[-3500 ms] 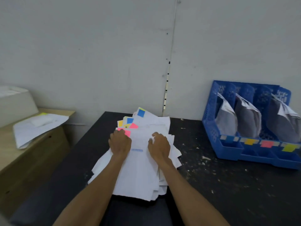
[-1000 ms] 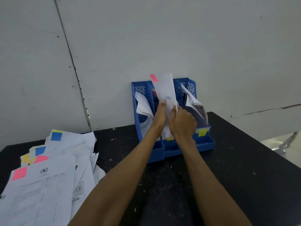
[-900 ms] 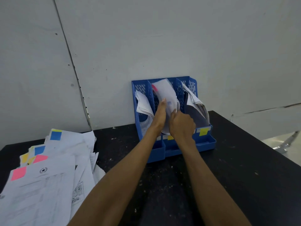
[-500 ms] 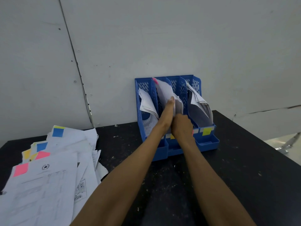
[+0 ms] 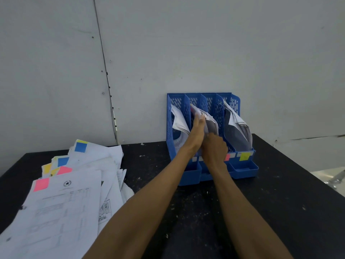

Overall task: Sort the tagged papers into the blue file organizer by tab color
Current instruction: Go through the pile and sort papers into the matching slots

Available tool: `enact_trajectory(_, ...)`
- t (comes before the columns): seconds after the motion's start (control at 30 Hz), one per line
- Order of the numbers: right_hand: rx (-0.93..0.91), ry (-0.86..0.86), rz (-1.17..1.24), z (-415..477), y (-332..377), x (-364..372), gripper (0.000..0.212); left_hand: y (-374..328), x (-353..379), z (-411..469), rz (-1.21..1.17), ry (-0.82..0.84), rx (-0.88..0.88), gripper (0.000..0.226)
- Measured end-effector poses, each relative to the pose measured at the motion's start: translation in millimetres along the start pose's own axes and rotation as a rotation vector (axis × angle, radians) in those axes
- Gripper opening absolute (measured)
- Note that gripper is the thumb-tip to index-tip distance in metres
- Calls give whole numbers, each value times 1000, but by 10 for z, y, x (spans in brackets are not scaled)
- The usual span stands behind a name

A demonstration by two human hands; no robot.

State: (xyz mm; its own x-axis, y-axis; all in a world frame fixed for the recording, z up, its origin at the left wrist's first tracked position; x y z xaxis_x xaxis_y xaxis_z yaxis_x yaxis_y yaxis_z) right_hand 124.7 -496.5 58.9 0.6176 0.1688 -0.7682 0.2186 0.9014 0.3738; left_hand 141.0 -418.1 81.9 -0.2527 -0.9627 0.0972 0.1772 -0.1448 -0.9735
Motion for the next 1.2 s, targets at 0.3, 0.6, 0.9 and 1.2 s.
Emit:
enact_trajectory(0.3, 59, -197, 217, -260, 359, -267, 41, -291, -489, -309, -17, -12, -15, 54)
enact_trajectory(0.6, -187, -77, 590, -1226, 2044, -88, 38, -316, -2866, -1228, 300, -719, 252, 43)
enact_trajectory(0.9, -249, 380, 361, -2610, 2970, 978, 38, 325, -4705, -2576, 1038, -1102, -261, 34)
enact_trajectory(1.2, -272, 267, 182, -2747, 2953, 1053, 48, 350, -4890, -2784, 744, -1239, -100, 33)
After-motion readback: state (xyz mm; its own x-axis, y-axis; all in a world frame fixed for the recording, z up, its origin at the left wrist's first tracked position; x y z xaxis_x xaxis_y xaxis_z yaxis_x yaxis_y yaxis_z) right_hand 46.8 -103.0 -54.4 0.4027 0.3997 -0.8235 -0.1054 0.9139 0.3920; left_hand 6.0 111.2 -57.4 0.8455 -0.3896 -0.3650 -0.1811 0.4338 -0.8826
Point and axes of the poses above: each hand's wrist, its own z-axis towards the middle knuckle, its own x-axis out of the palm, y = z × x, the point moved 9 cm from there along z, towards the middle knuckle, and after that the axes turned 6 degrees about -y, right-handed, at the moved point
